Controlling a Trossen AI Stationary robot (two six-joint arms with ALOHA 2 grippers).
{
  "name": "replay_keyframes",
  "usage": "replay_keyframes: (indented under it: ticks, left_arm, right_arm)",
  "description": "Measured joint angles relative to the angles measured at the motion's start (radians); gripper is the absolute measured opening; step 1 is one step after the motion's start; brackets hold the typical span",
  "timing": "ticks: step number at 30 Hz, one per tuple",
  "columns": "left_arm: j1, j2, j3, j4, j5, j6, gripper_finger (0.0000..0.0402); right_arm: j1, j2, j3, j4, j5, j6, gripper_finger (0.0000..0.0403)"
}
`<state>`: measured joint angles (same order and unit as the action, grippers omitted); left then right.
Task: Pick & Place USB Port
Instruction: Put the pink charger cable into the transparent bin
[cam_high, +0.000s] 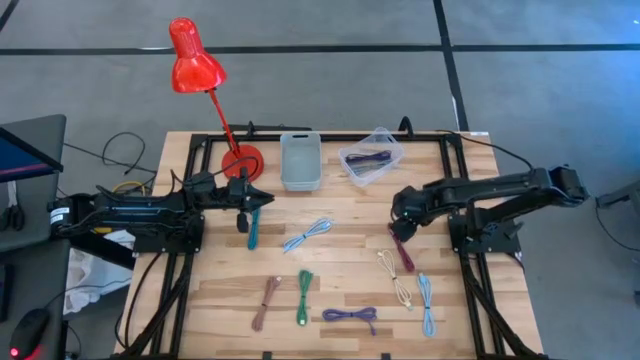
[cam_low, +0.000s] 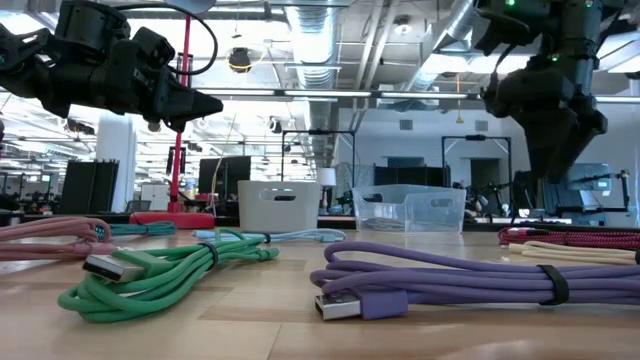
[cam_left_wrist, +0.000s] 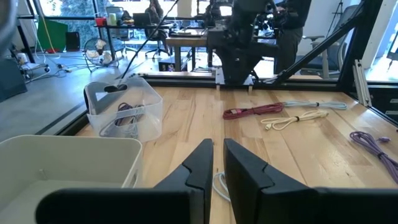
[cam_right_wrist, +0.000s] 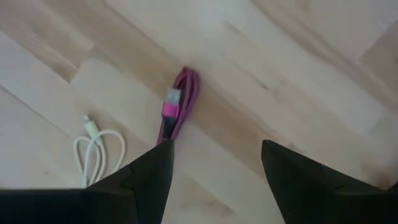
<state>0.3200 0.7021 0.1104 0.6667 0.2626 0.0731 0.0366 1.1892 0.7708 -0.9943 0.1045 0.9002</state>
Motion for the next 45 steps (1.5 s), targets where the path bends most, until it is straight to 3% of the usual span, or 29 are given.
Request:
replay_keyframes:
  ticks: [19,34,39,45]
  left_arm:
    - [0.000,0.000,0.000,0.000,0.000,0.000,0.0040]
    - [0.000,0.000,0.000,0.000,0.000,0.000,0.0040]
    - [0.000,0.000,0.000,0.000,0.000,0.000,0.0040]
    - [0.000,0.000,0.000,0.000,0.000,0.000,0.0040]
  right_arm:
    - [0.192,0.208,0.000,0.157,-0.056,0.196,0.0225]
    - [0.240,0.329,0.000,0.195,-0.080,0.220,0.0203]
    - [0.245,0.357,0.000,0.212,-0.083,0.219,0.0171]
    - [0.245,0.355,0.000,0.214,-0.105,0.216,0.0088]
